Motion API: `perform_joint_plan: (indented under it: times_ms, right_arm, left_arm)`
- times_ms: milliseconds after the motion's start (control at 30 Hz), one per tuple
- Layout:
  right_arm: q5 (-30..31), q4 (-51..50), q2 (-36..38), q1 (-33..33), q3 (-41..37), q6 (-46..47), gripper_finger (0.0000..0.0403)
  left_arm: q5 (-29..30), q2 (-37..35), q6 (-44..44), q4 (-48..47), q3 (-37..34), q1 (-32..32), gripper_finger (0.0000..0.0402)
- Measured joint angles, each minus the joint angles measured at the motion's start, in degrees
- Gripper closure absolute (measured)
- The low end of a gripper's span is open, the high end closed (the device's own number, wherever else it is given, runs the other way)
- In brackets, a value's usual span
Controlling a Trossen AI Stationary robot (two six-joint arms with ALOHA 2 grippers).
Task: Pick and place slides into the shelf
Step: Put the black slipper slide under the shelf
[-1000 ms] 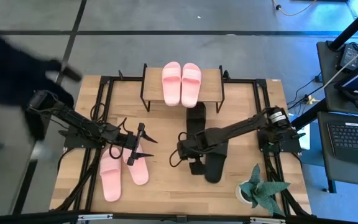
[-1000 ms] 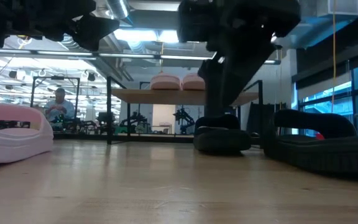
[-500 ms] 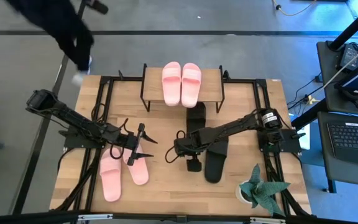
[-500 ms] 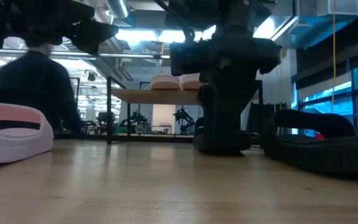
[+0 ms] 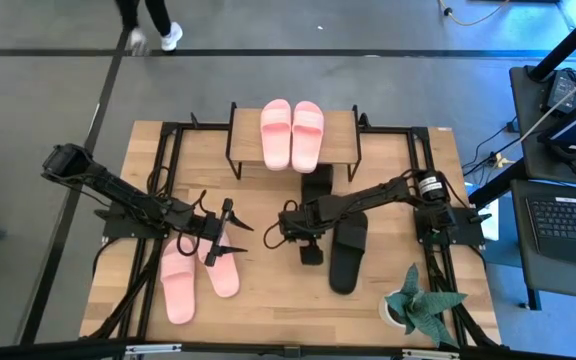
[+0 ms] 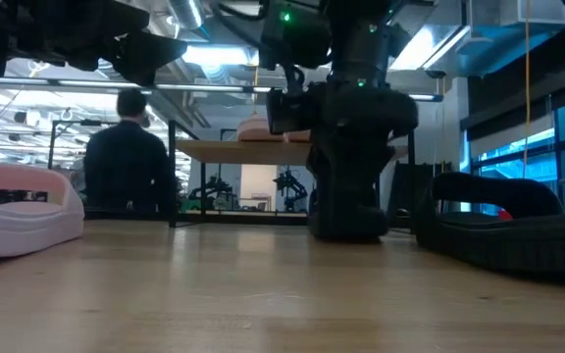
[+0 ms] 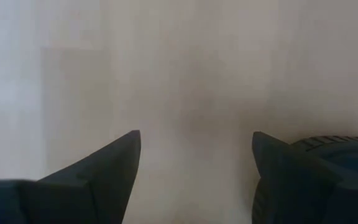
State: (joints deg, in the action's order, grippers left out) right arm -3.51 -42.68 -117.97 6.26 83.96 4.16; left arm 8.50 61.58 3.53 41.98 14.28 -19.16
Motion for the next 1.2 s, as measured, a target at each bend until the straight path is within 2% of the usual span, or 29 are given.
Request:
perform_joint_plan:
  times_ms: [200, 800, 967, 1200]
  right_arm:
    - [6.61, -1.97, 0.04, -2.42, 0.0, -0.33, 0.0095]
    - [7.14, -6.8, 0.09, -10.64, 0.0, -1.72, 0.0095]
    - [9.75, -7.18, 0.11, -11.86, 0.0, -1.87, 0.0095]
    - [9.88, -7.05, 0.11, -12.68, 0.0, -3.19, 0.0095]
  left_arm:
    - [0.01, 0.0, -0.07, 0.0, 0.0, 0.0, 0.014]
    - [0.0, 0.0, -0.47, -0.42, 0.0, 0.0, 0.014]
    - [-0.01, 0.0, -0.5, -0.46, 0.0, 0.0, 0.014]
    - [-0.01, 0.0, -0.52, -0.51, 0.0, -0.02, 0.014]
